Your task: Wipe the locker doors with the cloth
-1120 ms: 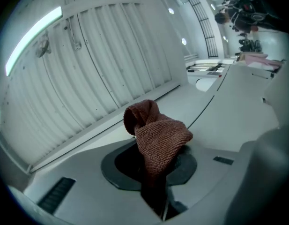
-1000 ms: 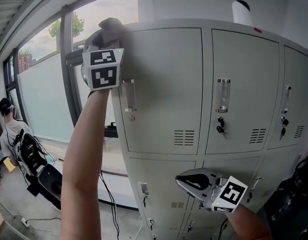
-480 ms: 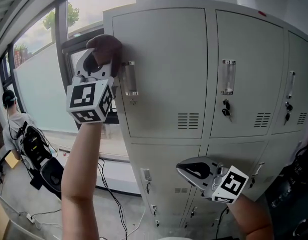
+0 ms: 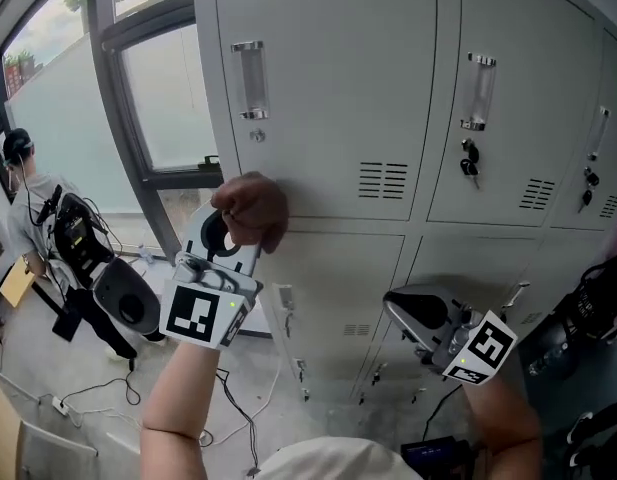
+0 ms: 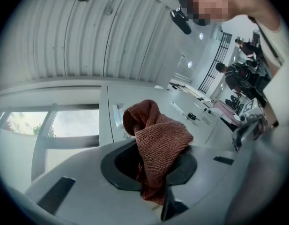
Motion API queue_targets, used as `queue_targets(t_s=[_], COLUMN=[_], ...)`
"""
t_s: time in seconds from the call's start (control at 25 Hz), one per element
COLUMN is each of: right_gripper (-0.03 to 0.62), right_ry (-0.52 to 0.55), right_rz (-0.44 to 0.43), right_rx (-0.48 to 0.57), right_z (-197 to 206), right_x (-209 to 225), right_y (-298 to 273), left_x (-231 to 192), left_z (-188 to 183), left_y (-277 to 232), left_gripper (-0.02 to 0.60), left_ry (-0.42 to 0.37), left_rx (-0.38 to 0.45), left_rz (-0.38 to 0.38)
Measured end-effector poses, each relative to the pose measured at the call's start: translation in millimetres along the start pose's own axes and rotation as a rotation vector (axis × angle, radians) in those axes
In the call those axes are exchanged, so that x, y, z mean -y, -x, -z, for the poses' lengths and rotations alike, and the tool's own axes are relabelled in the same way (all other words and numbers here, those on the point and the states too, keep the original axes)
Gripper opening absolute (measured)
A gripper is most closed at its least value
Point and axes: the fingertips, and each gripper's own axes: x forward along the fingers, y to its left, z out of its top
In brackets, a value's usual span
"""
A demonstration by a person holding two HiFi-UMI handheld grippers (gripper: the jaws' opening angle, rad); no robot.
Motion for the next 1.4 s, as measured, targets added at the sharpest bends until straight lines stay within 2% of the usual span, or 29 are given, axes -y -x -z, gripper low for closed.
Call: queue_targets(t_s=[0.16, 0.28, 0.44, 0.56, 0.84, 1.04, 1.4], right_gripper=[0.018, 0.018, 0.017, 0.017, 0.017, 0.017, 0.017], right_ry=[-0.042, -0.108, -0.193, -0.212, -0.247, -0.252, -0.251], right_rz=[0.028, 0.047, 0.076, 0.096, 0.145, 0.128, 0.137], right_rx=[-0.017, -0.055, -0.067, -0.076, -0.132, -0.144, -0.127], right_z=[20.8, 51.5, 83.8, 98.5, 134.1, 144.0, 143.0], right_x=[-0.4, -3.8, -5.5, -2.4, 10.5, 5.1, 9.2], right_y=[23.5, 37.0, 49.7, 59.9, 89.6, 97.3, 103.3], left_x=[18.0, 39.6, 81.1, 115.2, 179.2, 190.7, 195.8], left_z=[66.3, 119.1, 188.3, 218.5, 243.8, 252.9, 251.6], left_y=[40.2, 73.9, 111.2, 130.8, 153.9, 156.6, 144.1], left_gripper=[0.072, 0.072, 0.072, 0.072, 0.072, 0.072, 0.072], left_ry=[0.128, 0.221, 0.318, 0.393, 0.499, 0.511, 0.501], left_rx=[-0.104, -0.192, -0.334, -0.401, -0.471, -0.501, -0.491], left_rz=[-0.018, -0.037, -0.007, 0.04, 0.166, 0.18, 0.18])
